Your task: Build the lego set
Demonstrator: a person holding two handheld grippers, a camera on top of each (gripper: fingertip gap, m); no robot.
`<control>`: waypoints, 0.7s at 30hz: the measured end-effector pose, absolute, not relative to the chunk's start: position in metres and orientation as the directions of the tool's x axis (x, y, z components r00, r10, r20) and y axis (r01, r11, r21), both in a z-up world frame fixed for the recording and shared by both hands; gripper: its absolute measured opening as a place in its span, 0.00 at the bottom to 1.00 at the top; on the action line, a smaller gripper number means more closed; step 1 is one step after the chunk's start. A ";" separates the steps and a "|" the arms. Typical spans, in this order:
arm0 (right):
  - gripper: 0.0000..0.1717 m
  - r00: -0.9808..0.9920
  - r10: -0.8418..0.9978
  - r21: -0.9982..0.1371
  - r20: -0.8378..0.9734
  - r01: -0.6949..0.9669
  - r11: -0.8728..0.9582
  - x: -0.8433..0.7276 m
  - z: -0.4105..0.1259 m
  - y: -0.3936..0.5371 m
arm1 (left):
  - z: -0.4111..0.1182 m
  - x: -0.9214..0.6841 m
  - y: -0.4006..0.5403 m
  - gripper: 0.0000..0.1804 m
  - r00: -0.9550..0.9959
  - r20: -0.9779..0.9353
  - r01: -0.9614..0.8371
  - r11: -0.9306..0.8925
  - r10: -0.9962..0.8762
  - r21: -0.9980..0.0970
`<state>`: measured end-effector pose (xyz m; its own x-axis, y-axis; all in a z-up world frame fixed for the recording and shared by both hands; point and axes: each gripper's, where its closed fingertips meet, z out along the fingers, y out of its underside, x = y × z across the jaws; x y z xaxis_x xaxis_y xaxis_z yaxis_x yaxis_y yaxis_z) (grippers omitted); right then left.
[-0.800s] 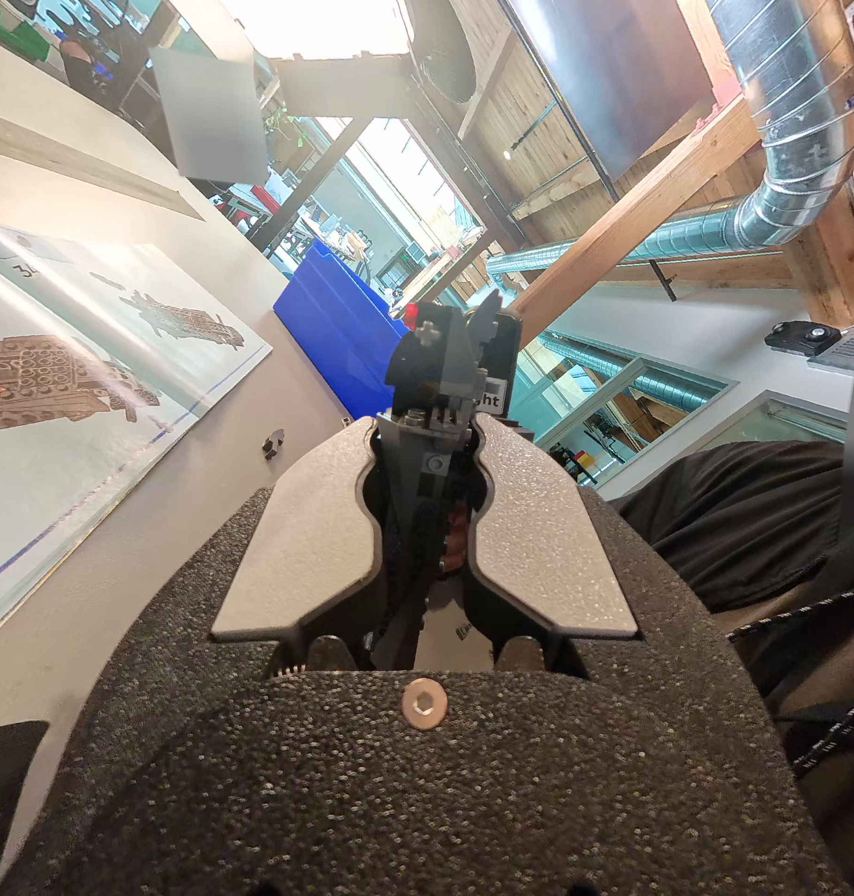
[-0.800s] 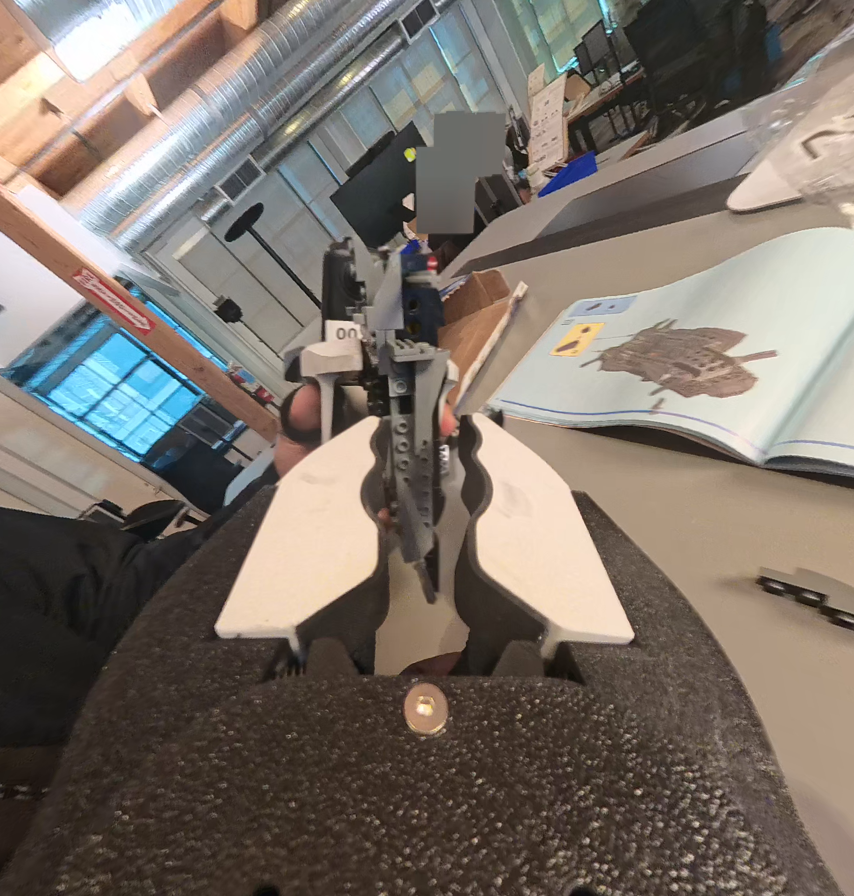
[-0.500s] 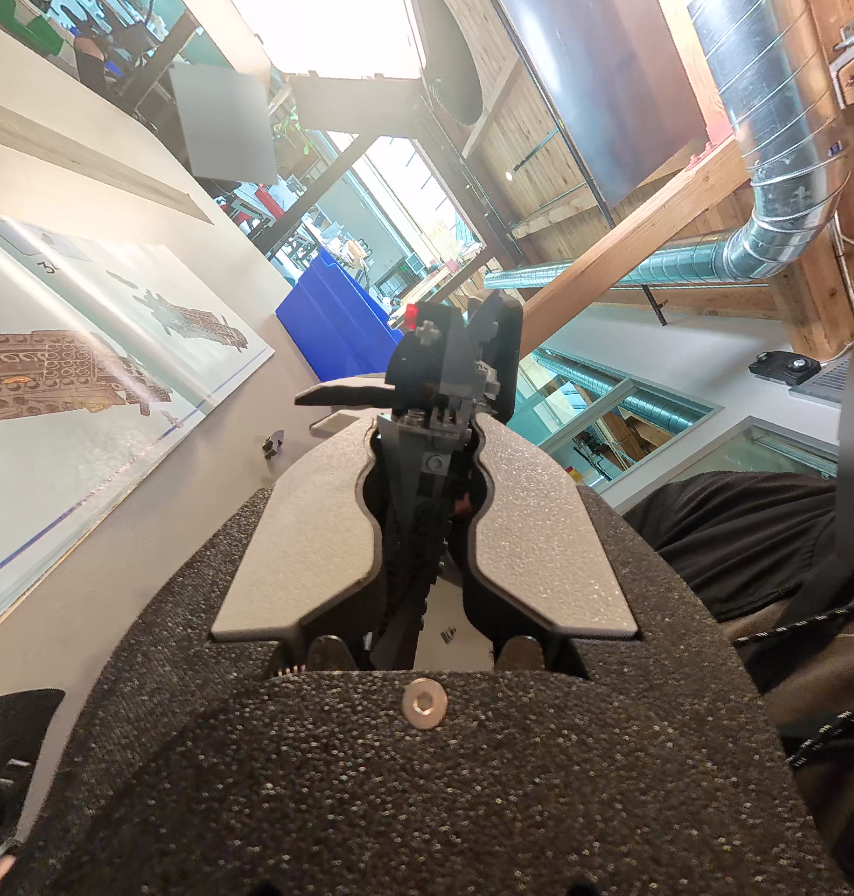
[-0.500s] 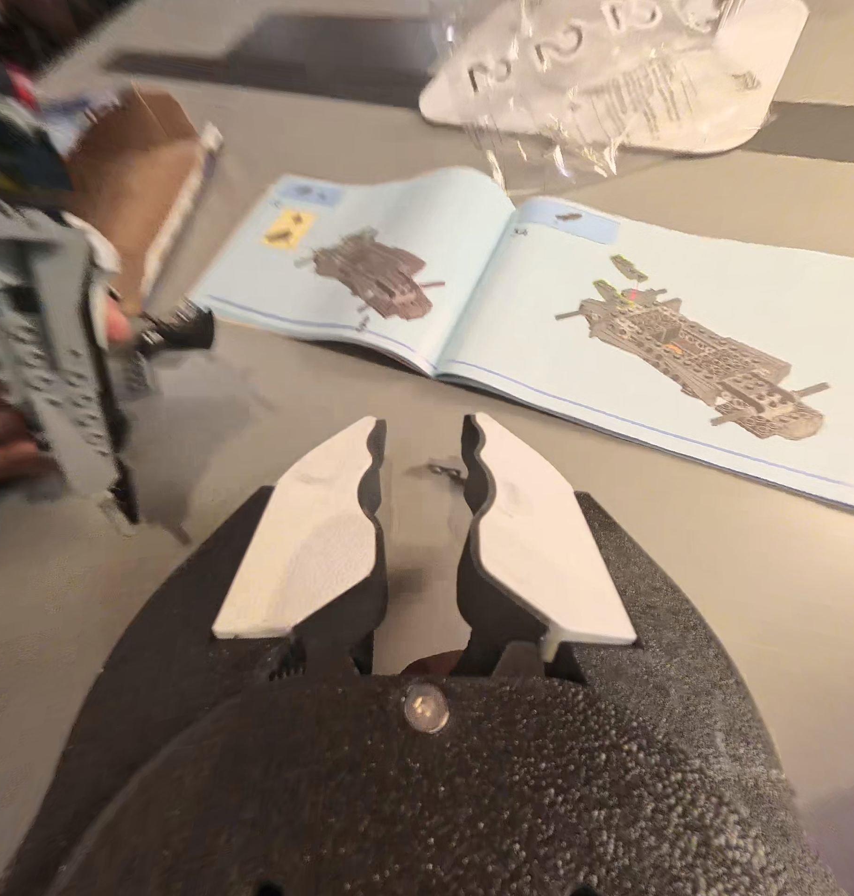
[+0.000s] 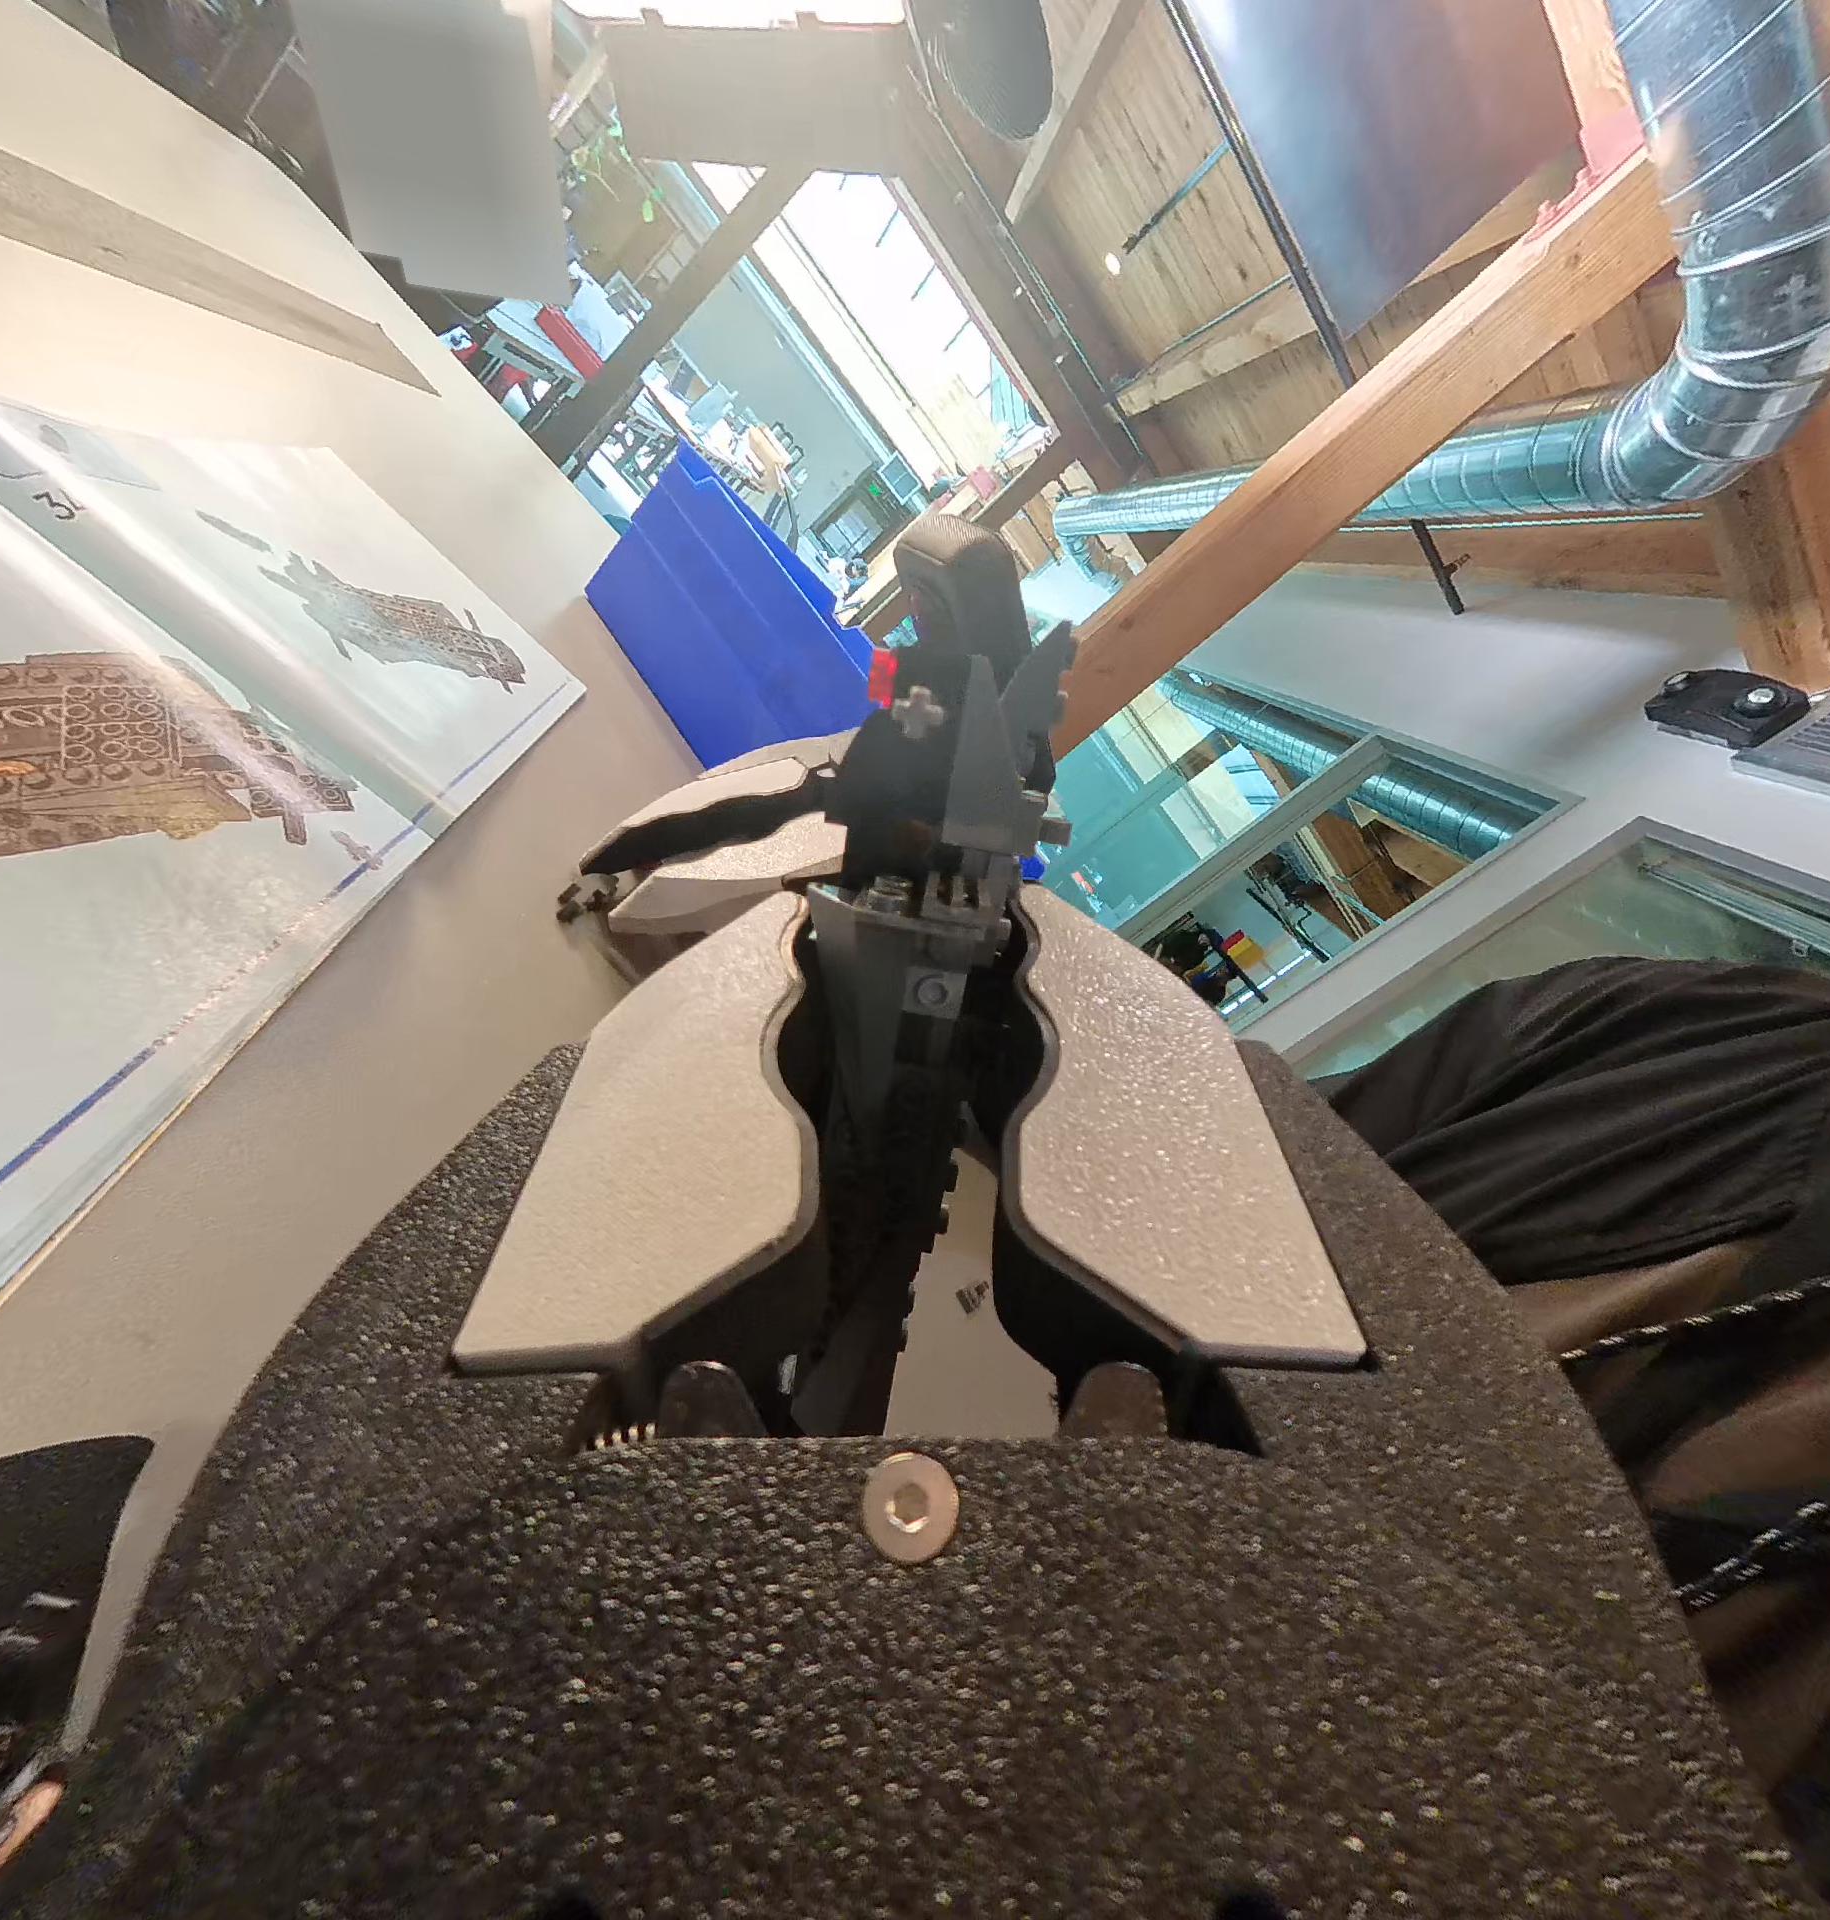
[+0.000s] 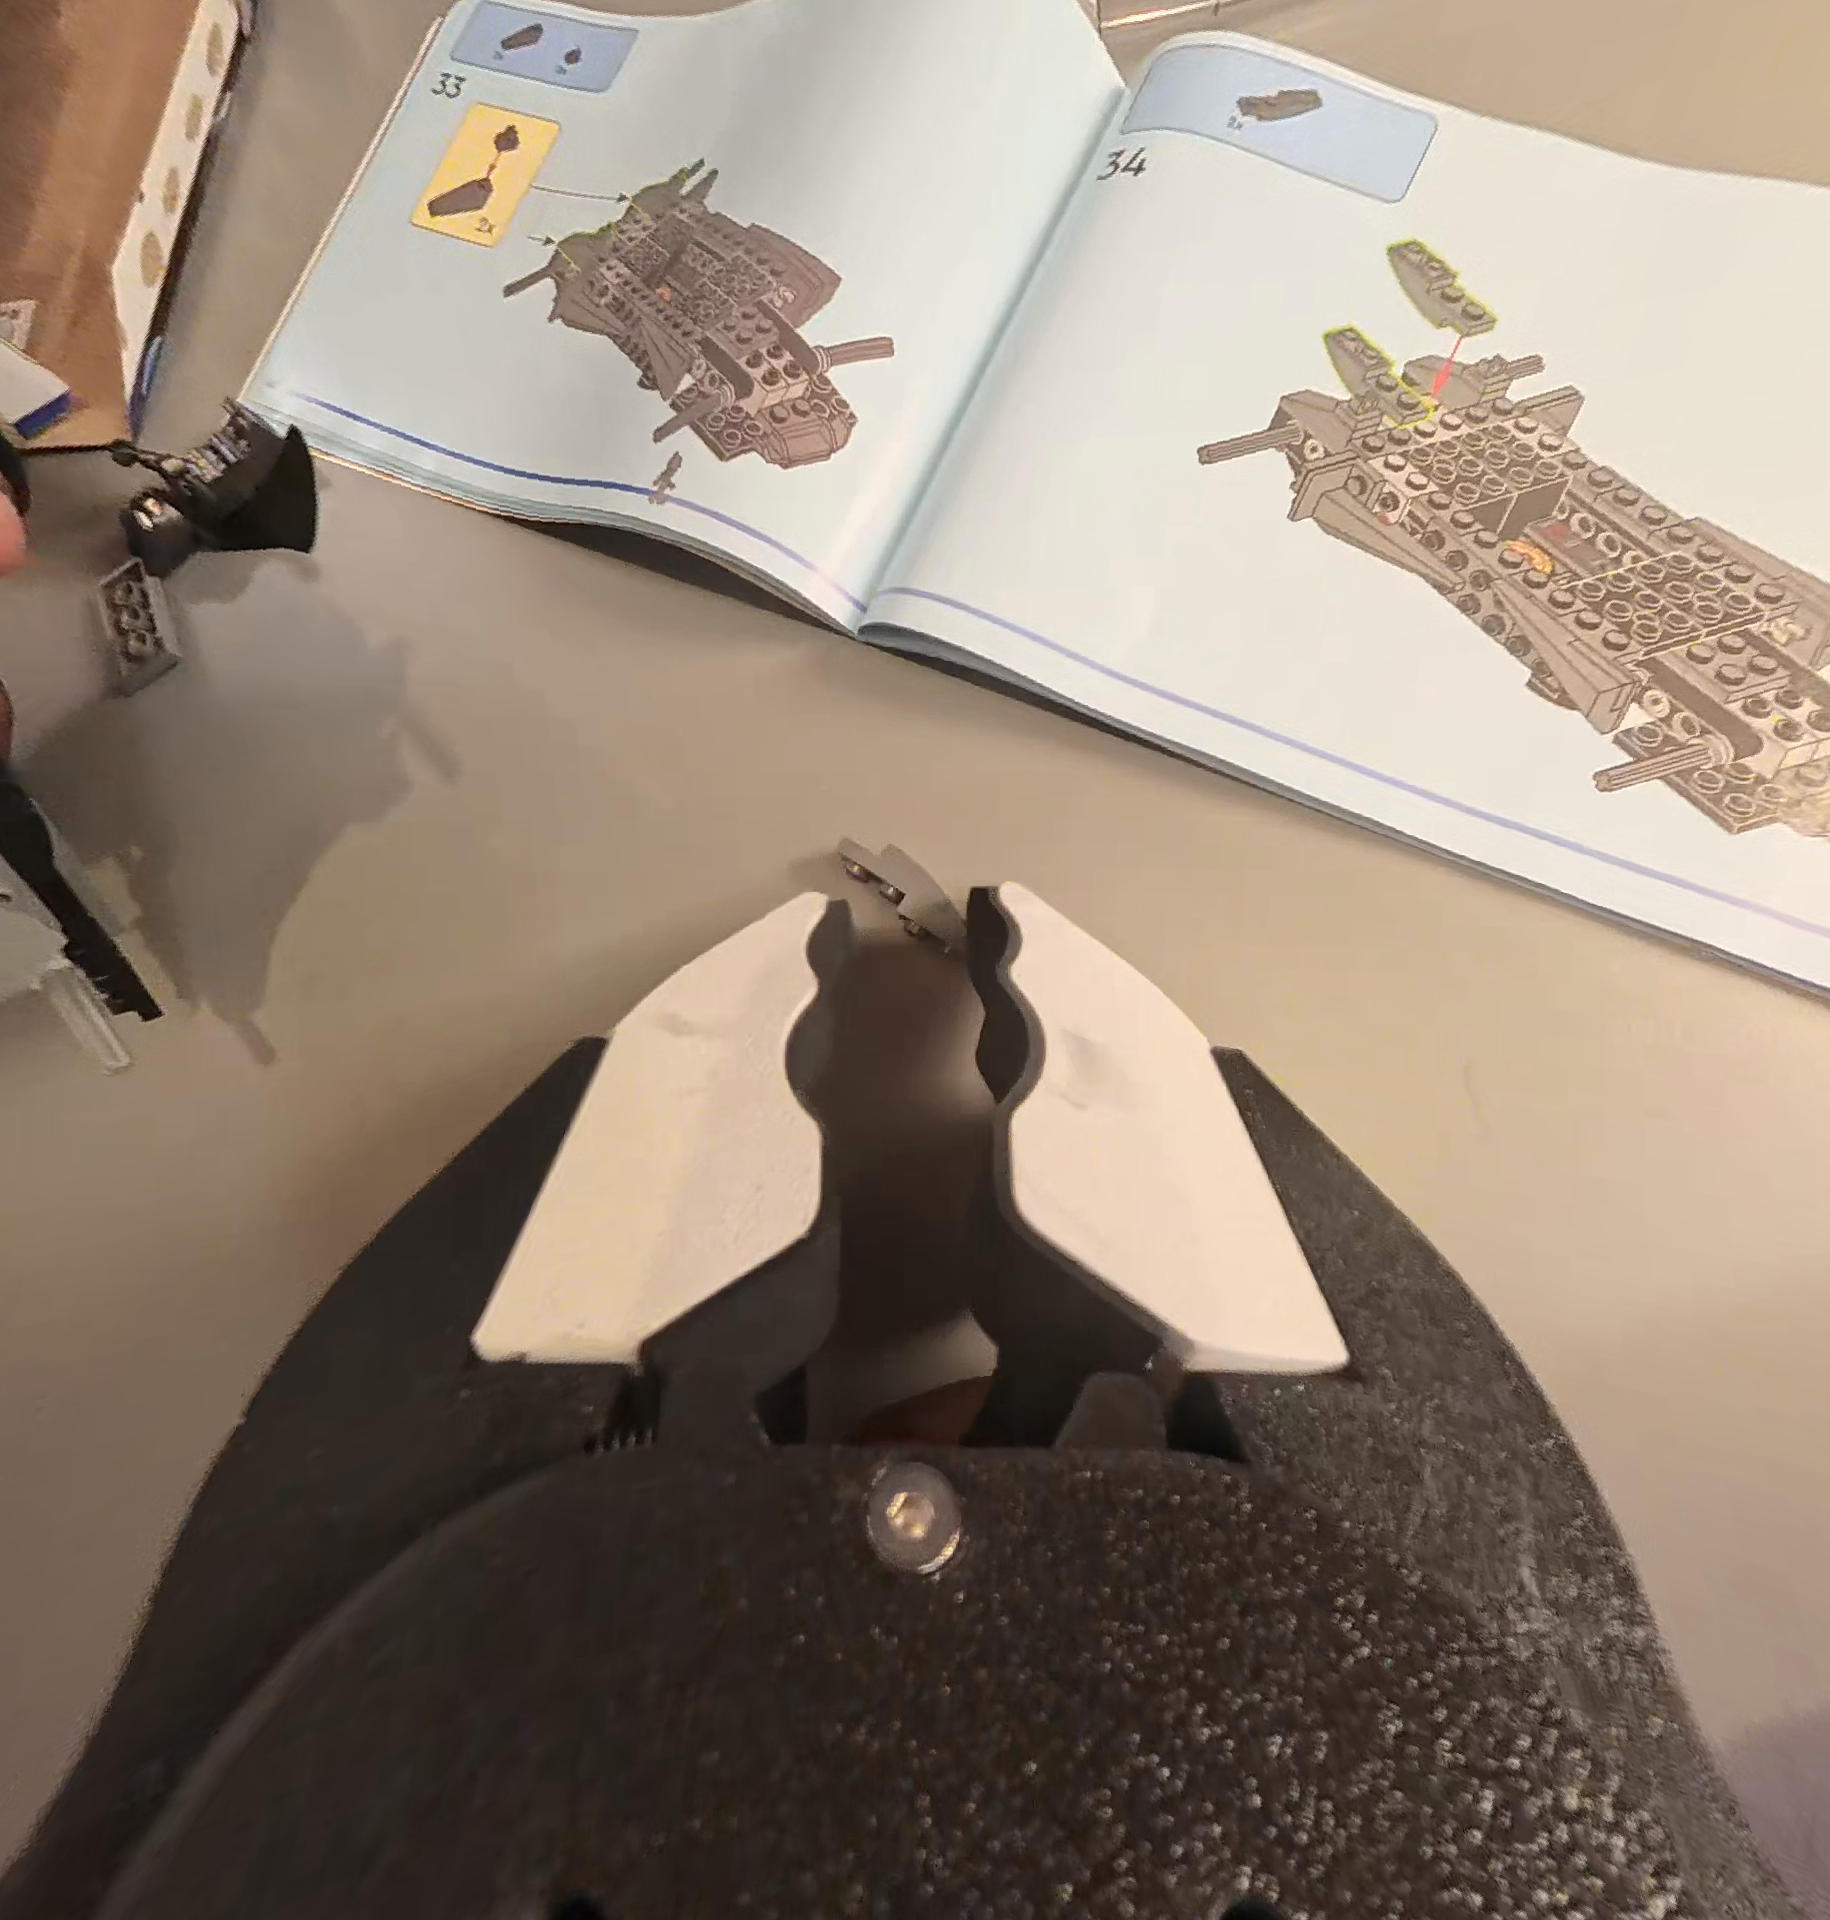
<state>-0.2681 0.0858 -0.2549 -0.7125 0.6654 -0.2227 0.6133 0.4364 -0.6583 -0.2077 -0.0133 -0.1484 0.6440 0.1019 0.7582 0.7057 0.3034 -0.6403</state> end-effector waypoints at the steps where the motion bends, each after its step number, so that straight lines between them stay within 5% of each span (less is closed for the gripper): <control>1: 0.10 -0.709 0.670 -0.658 -0.220 0.615 0.435 -0.269 -0.255 0.086 | -0.149 -0.207 -0.013 0.19 0.645 0.757 0.706 0.299 0.104 -0.642; 13: 0.06 -0.815 0.552 -0.682 -0.176 0.505 0.529 -0.247 -0.241 0.070 | -0.158 -0.208 -0.013 0.19 0.631 0.759 0.716 0.259 0.157 -0.649; 21: 0.06 -0.956 0.277 -0.687 0.101 0.134 0.714 -0.213 -0.147 0.046 | -0.162 -0.208 -0.013 0.19 0.638 0.725 0.696 0.208 0.259 -0.687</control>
